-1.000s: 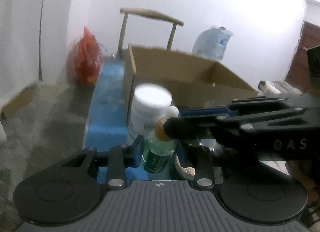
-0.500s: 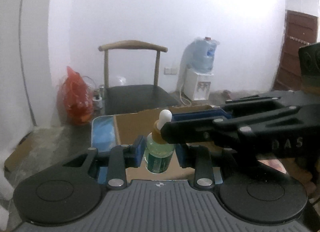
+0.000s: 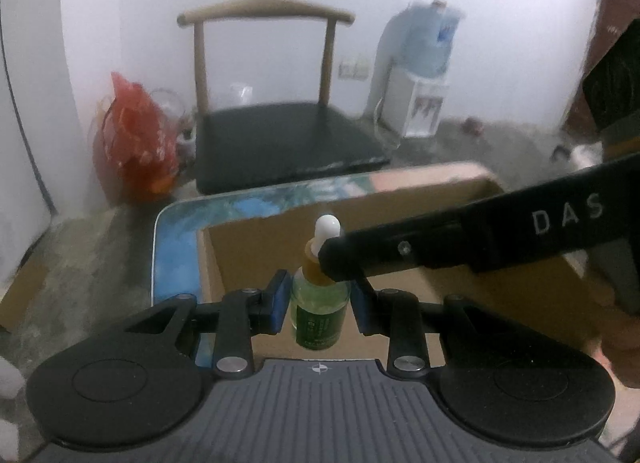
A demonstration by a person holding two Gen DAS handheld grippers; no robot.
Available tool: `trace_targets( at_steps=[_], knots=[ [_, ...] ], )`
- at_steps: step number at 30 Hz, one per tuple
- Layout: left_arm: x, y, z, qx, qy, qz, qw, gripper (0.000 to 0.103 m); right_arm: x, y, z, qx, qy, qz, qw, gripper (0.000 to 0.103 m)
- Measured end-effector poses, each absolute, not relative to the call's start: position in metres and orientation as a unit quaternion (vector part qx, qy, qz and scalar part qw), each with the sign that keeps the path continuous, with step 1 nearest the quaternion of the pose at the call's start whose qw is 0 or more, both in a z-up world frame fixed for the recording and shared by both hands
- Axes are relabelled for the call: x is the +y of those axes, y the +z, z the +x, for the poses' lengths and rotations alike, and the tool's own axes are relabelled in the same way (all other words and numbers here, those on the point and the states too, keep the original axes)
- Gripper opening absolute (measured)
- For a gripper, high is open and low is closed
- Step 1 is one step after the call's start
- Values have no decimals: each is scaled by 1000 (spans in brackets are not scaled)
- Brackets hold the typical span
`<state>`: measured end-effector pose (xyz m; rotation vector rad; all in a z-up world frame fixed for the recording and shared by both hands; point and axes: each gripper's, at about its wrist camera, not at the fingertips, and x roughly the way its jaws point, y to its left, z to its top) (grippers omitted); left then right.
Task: Organize rigid objects
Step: 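Carry the dropper bottle into the cardboard box and open the right gripper, then move the right gripper back to the white charger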
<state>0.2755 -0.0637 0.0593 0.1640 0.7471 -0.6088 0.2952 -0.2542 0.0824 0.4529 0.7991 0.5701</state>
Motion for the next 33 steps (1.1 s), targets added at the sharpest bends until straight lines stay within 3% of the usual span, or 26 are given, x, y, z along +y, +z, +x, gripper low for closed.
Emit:
trace_targets(
  at_steps=[23,33],
  knots=[
    [-98,36,290,383,-251,205,865,34,-260,31,340,438,271,267,815,18],
    [-82,68,274,352,-246,178,886,47,-268,59,320,406,269,269,831,19]
  ],
)
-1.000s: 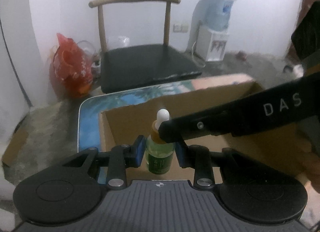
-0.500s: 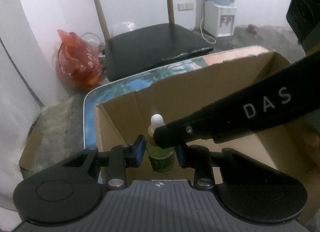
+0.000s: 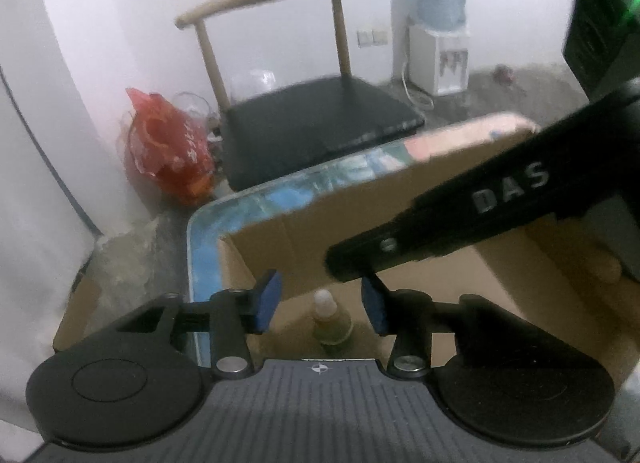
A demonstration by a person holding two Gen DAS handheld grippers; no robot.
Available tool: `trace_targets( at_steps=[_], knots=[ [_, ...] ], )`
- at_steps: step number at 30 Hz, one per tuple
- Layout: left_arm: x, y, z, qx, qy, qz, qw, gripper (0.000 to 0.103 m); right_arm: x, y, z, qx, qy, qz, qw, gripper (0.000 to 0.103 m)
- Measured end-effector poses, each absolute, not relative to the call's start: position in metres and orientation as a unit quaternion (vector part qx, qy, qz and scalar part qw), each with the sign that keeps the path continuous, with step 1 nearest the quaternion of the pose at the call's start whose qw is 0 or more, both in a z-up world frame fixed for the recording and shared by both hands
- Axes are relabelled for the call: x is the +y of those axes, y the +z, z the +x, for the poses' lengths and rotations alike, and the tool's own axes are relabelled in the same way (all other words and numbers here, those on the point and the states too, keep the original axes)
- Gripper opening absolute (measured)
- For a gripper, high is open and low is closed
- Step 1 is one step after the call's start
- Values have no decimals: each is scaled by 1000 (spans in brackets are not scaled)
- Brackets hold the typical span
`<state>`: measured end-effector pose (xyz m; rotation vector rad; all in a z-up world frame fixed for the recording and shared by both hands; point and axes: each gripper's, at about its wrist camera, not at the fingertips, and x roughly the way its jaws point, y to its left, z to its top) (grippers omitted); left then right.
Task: Organize rigid objects
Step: 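Move the right gripper back to the white charger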
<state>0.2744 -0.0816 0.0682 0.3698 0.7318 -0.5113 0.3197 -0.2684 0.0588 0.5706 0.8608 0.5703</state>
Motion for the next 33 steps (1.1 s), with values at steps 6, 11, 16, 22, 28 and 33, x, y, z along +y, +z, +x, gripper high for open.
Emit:
trace_targets(
  at_steps=[6,11,16,22,28,33],
  knots=[
    [-46,115,235,301,-242,135,912,58,-288,101,272,351,282,287,846,19],
    [-13,144,169,252,-252,107,928,68,-309,135,194,285,297,288,865,20],
    [2,135,105,238,-274,107,925,72,-329,142,107,234,290,290,881,20],
    [1,87,57,253,-307,100,912,74,-342,102,27,217,239,303,897,21],
    [-15,36,39,293,-358,96,881,74,-341,39,-1,278,195,325,883,21],
    [-38,7,30,329,-403,94,849,73,-329,-9,1,341,199,369,841,21]
  ],
)
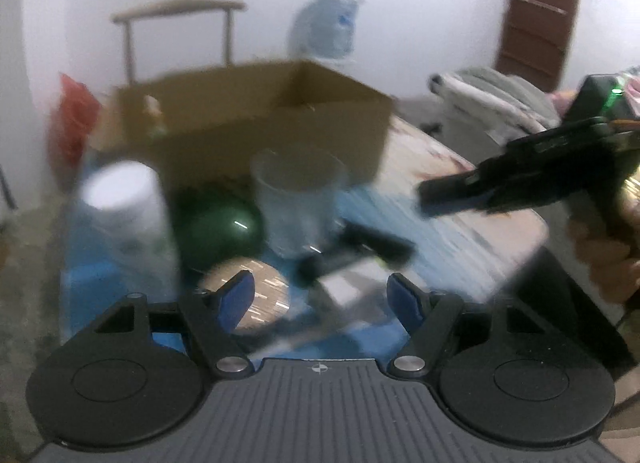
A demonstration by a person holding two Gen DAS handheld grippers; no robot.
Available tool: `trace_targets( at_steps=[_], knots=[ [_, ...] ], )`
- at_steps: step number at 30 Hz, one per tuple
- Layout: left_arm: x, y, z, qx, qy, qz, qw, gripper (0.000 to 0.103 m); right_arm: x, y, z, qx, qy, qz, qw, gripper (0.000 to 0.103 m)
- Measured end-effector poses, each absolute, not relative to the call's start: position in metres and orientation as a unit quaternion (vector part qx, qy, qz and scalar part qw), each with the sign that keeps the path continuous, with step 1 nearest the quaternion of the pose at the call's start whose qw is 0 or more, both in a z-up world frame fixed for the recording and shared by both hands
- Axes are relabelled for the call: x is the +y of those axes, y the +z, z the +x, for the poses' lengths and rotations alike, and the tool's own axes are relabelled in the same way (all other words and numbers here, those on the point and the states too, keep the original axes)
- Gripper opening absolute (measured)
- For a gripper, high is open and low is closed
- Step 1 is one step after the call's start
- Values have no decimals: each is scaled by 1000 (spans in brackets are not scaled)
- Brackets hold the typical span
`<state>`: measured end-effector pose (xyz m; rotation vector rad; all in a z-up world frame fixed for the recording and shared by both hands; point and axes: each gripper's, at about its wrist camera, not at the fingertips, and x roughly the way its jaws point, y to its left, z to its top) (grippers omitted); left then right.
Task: Organize rigid objects
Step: 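Move the right gripper back to the white charger, then close the right gripper on the white charger and lift it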
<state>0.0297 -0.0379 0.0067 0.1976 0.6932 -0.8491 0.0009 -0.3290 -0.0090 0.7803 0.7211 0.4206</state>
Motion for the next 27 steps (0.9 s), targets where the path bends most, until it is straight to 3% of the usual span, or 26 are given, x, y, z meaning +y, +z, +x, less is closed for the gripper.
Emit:
trace_targets(
  at_steps=[5,15,27],
  knots=[
    [-58,-8,21,341,-427,120,829,71,-314,-29,1,374,224,374,818,21],
    [-75,-23,16,348,-388,180,834,58,-296,-34,0,377,239,332,831,21],
    [-83,-30,20,364,-369,197,832,55,-292,-25,-2,367,226,287,855,21]
  ],
)
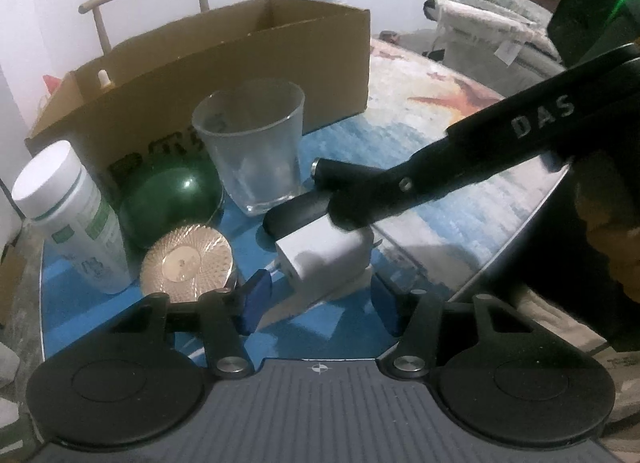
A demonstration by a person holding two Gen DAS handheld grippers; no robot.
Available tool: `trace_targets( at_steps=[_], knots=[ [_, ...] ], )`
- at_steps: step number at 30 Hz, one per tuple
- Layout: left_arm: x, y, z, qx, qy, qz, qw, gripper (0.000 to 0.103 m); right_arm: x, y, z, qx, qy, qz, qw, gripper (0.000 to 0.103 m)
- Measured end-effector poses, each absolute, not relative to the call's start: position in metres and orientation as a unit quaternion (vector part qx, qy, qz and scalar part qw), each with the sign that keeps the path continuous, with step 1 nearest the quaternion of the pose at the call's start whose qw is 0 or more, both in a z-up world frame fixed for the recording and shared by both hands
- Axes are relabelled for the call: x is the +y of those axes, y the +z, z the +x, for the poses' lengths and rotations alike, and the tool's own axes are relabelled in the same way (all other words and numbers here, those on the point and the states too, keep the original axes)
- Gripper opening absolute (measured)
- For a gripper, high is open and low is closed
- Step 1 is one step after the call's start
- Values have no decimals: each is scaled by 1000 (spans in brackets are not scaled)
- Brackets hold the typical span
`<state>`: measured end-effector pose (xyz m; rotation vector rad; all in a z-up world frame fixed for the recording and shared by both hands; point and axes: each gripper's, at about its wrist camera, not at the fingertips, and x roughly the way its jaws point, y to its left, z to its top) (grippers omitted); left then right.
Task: Organize rigid objects
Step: 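Close the right gripper on the white charger and lift it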
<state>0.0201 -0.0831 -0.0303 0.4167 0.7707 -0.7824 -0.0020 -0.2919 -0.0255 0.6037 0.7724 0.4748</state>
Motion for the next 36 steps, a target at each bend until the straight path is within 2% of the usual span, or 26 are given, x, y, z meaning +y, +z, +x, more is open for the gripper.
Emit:
trace_targets(
  at_steps=[5,12,28,36],
  knots=[
    [-85,-34,23,371,-366,196,830,54,-295,-30,-1,371,213,285,858,21],
    [-85,-38,28,386,-373,180,824,45,-293,-37,3,382,218,291,849,21],
    [-95,-40,31,378,-376,189,825,46,-294,-42,4,391,217,287,847,21],
    [-92,-38,28,373,-371,184,831,38,-287,-36,2,391,206,256,860,22]
  ],
)
